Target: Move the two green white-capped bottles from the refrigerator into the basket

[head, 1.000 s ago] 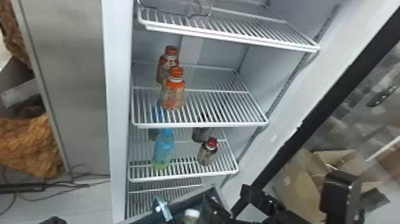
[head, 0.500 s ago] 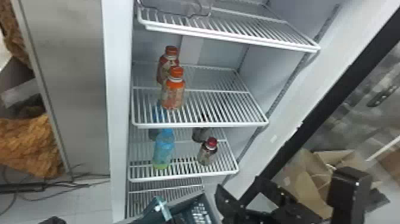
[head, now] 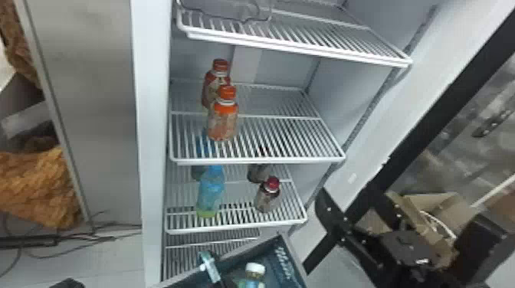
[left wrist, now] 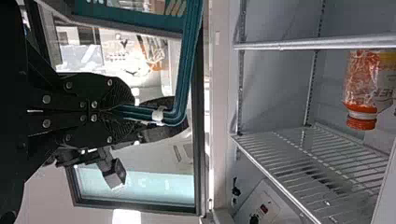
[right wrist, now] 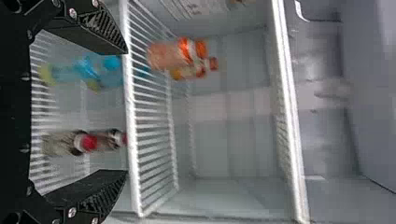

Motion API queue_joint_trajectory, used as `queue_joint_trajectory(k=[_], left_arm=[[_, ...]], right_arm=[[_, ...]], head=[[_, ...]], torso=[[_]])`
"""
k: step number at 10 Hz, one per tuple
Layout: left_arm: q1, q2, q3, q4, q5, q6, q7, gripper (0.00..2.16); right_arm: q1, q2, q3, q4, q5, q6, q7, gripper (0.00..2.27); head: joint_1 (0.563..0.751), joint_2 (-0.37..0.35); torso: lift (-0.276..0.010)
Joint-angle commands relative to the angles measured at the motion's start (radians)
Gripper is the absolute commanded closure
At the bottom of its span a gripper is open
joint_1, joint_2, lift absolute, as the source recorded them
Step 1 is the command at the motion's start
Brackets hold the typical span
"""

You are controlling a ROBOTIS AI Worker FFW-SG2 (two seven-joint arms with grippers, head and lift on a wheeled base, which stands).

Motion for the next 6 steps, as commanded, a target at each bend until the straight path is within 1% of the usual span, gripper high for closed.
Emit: queue_joint_trajectory(k=[1, 2, 3, 6], left_arm=[[0.0, 0.0, 0.0, 0.0, 0.0, -0.001, 0.0, 1.21], [0.0, 0.0, 0.0, 0.0, 0.0, -0.001, 0.0, 1.21], [0.002, 0.0, 0.0, 0.0, 0.0, -0.003, 0.0, 1.21], [0.007, -0.002, 0.002, -0.002, 0.0, -0.003, 0.0, 1.21]], right_arm=[[-0.03, 0.007, 0.001, 0.1, 0.008, -0.179, 0.0, 0.14], [-0.049, 0.007, 0.007, 0.166, 0.008, -0.285, 0.005, 0.14], [-0.066, 0.007, 0.011, 0.225, 0.006, -0.339, 0.014, 0.14], [-0.096, 0.007, 0.051, 0.314, 0.006, -0.408, 0.015, 0.15]], head=[[0.695, -0.35], [0.695, -0.35], [0.695, -0.35], [0.695, -0.35]], torso=[[-0.004], [-0.004], [-0.004], [-0.004]])
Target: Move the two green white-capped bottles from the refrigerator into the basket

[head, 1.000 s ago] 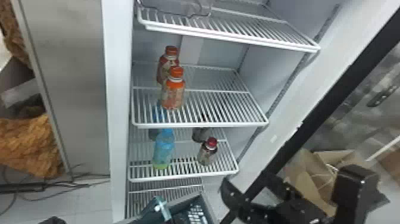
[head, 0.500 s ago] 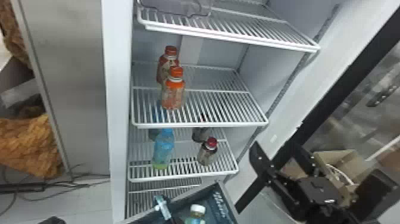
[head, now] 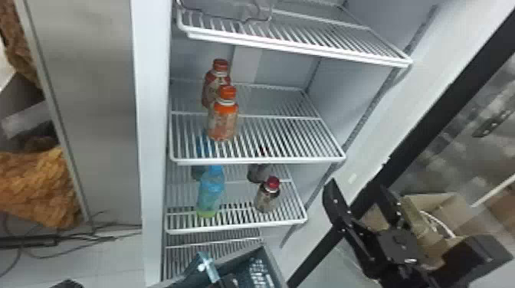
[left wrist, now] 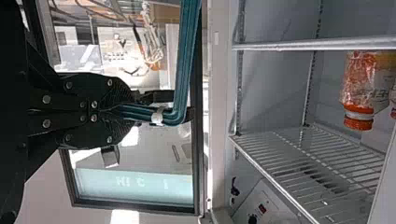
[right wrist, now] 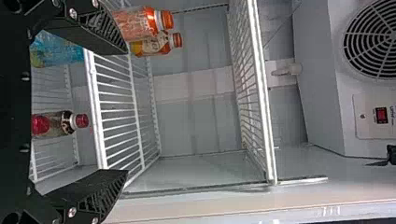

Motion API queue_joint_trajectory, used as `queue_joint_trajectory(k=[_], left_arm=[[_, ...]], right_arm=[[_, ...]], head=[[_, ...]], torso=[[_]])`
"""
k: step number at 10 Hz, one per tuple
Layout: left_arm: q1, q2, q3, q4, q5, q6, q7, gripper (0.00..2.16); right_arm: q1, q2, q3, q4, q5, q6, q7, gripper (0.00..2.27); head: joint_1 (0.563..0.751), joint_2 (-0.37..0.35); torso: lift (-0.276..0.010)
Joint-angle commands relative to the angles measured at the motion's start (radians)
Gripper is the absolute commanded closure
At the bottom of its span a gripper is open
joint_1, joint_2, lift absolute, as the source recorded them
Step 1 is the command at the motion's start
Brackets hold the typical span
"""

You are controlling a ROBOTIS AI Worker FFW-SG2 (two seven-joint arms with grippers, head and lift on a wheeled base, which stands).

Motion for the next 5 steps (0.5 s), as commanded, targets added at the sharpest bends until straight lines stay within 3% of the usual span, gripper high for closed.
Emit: queue_joint_trajectory(k=[1, 5], left_arm=[[0.002, 0.0, -0.002, 0.0, 0.0, 0.001, 0.0, 1.21], [-0.003, 0.0, -0.008, 0.0, 0.002, 0.001, 0.002, 1.21]], right_arm=[[-0.012, 0.001, 0.026, 0.045, 0.002, -0.036, 0.0, 0.15], [-0.039, 0.001, 0.066, 0.119, 0.016, -0.129, 0.0, 0.15]], head=[[0.695, -0.35], [0.695, -0.35]], torso=[[-0.004], [-0.004]])
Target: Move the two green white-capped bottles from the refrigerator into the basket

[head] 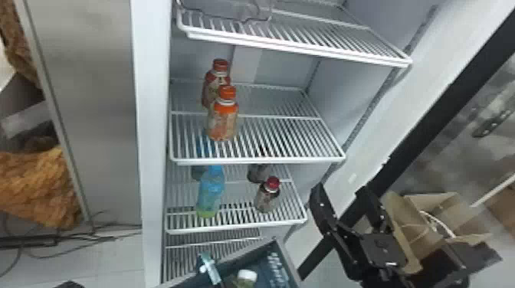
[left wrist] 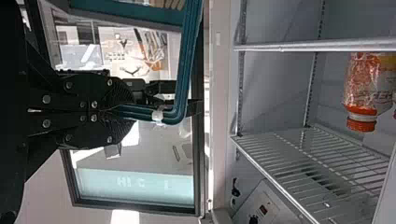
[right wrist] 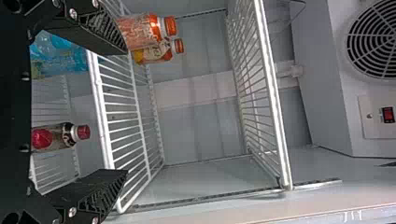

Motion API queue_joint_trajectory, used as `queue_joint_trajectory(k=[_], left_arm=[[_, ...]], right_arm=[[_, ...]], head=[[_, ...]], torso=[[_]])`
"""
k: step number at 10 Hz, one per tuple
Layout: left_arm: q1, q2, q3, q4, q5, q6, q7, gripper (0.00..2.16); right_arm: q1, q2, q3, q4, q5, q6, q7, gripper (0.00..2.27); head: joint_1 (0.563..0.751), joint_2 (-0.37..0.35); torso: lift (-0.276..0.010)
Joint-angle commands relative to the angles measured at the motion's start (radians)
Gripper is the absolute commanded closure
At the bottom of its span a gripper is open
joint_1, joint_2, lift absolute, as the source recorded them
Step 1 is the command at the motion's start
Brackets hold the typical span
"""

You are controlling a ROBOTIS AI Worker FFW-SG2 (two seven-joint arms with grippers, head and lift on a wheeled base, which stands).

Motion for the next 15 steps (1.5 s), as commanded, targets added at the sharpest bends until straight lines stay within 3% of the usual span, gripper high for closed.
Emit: queue_joint_trajectory(k=[1, 15], left_arm=[[-0.005, 0.0, -0.005, 0.0, 0.002, 0.002, 0.0, 1.21], [-0.018, 0.002, -0.021, 0.003, 0.002, 0.005, 0.0, 1.21]], right_arm=[[-0.006, 0.001, 0.005, 0.019, 0.003, -0.04, 0.0, 0.15], [-0.006, 0.001, -0.001, 0.014, 0.003, -0.07, 0.0, 0.14]], head=[[0.695, -0.35], [0.695, -0.35]], torso=[[-0.004], [-0.004]])
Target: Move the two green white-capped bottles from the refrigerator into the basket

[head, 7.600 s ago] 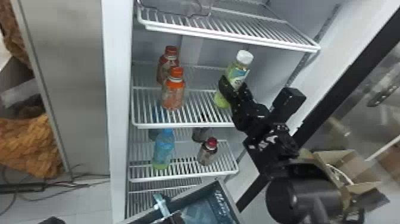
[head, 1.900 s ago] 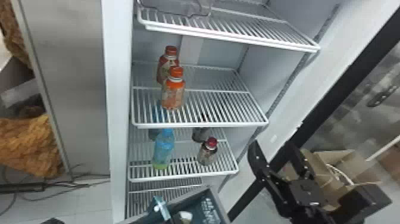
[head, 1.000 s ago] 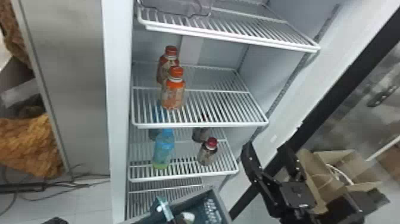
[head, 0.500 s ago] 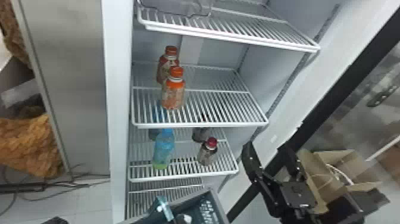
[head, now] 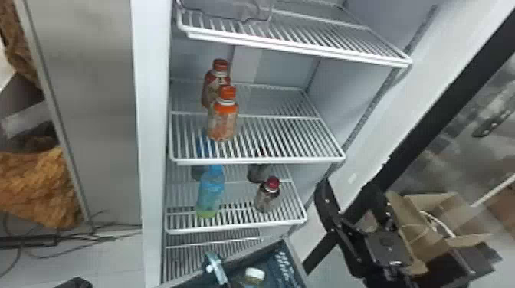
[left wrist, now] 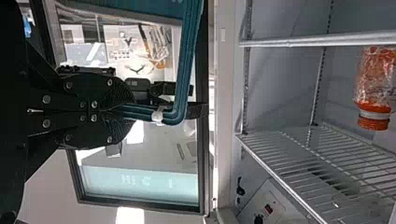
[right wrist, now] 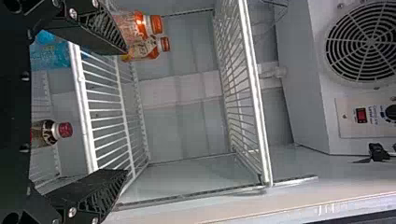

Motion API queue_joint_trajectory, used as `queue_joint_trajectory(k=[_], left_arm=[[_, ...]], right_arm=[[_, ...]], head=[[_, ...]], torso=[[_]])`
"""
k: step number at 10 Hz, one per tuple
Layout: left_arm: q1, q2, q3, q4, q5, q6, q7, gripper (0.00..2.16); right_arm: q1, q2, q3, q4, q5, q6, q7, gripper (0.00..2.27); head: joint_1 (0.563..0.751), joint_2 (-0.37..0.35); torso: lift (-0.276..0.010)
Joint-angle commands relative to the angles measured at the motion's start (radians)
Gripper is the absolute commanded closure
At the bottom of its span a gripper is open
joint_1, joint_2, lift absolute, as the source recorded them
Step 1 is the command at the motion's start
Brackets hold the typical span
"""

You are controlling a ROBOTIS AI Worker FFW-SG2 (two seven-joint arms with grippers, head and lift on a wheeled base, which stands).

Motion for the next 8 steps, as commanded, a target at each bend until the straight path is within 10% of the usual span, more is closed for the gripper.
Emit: queue_joint_trajectory(k=[1, 8], left_arm=[[-0.001, 0.0, 0.0, 0.001, 0.0, -0.002, 0.0, 1.21], [-0.008, 0.001, -0.008, 0.006, 0.0, -0.002, 0.0, 1.21]], right_arm=[[-0.002, 0.001, 0.0, -0.001, 0.001, -0.005, 0.0, 0.14], [-0.002, 0.001, -0.004, -0.001, -0.003, -0.015, 0.0, 0.14]], head=[[0.695, -0.35], [0.695, -0.35]], torso=[[-0.004], [-0.004]])
